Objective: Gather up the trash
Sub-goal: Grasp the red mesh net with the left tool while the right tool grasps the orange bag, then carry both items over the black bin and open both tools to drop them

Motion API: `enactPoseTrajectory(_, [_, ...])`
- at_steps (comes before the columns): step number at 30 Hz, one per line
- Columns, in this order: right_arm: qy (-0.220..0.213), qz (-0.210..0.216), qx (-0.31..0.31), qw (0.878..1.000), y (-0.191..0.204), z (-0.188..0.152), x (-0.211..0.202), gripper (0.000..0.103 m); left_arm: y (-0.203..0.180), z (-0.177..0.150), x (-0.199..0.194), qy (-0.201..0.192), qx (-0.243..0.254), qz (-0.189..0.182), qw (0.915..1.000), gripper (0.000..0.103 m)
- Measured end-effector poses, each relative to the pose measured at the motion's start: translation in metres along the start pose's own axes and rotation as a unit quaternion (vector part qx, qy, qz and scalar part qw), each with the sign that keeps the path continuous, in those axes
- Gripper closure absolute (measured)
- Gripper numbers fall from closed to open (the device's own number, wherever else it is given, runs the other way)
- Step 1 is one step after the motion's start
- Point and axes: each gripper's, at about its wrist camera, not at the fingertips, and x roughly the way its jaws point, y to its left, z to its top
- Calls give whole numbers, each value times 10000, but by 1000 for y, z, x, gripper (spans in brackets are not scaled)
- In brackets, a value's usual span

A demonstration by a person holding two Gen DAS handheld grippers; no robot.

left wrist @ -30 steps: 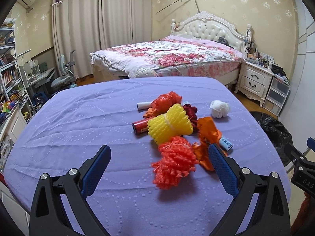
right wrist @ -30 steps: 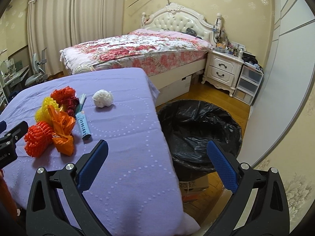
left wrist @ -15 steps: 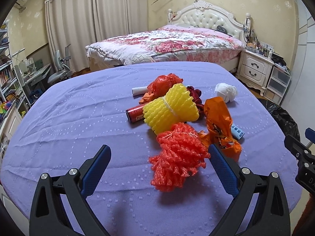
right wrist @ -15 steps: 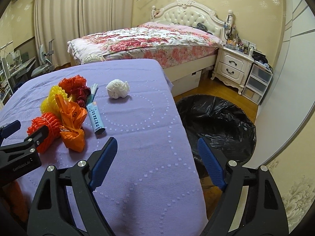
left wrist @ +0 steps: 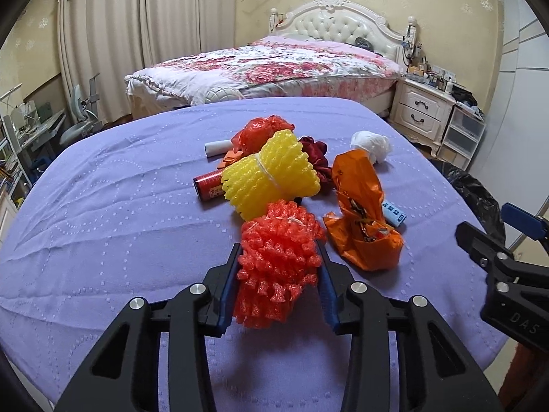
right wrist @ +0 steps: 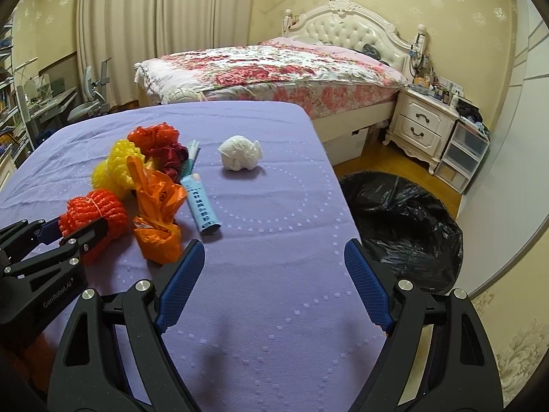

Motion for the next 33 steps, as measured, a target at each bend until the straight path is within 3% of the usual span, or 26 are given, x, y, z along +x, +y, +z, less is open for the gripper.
enactPoseTrajectory(8, [-61,233,-256,9994,27,7,-3,21,17,1,-25,-219,-108,77,9997,62])
enactPoseTrajectory(14, [-91,484,-491,9976,50,13,2,25,40,0,-28,-311,-266,426,9983,62])
enactPoseTrajectory(21, [156,702,-692,9950,72,19,24,44,58,1,-19,-228,-508,516,9971,62])
enactPoseTrajectory(23, [265,750,-730,9942,75,17,30,53,58,0,-18,-224,-533,509,9970,62])
enactPoseTrajectory(25, [367,845,-719,9931,76,14,35,72,58,1,-17,-220,-556,492,9970,62])
enactPoseTrajectory(33, [259,815,-579,9947,66,11,22,73,53,-1,-20,-282,-570,339,9974,63])
